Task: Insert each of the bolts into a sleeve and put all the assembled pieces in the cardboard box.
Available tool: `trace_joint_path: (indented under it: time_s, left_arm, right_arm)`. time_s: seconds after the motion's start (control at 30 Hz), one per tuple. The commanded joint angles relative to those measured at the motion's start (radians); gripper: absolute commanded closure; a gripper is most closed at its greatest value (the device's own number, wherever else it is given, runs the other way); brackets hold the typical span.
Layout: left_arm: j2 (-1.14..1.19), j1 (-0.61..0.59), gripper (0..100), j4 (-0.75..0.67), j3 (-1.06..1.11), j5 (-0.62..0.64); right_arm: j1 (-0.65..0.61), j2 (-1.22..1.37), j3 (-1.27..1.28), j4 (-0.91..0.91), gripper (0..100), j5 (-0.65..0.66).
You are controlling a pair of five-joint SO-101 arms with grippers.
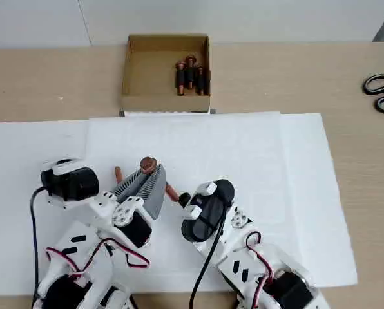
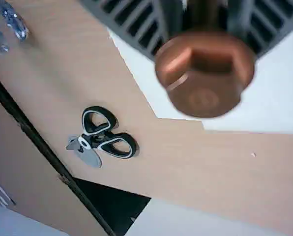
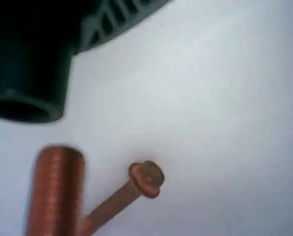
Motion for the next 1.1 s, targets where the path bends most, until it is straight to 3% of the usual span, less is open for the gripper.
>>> trace_joint_path:
  time_s: [0.0, 0.4, 0.8, 1.07]
  left_arm:
    - [-0.009, 0.006, 99, -0.032, 0.013, 0.005]
    - [-0.009, 0.008, 99, -0.164, 0.102, 0.005]
    - [-0.011, 0.049, 99, 0.048, -0.004, 0.005]
    - [-0.009, 0.072, 99, 0.068, -0.001, 0.005]
  right_arm:
    - [-0.007, -0.008, -0.014, -0.030, 99.5, 0.006]
    - [-0.036, -0.008, -0.040, -0.030, 99.5, 0.008]
    - [-0.033, -0.007, -0.038, -0.084, 99.5, 0.011]
    - [-0.035, -0.005, -0.035, -0.099, 99.5, 0.012]
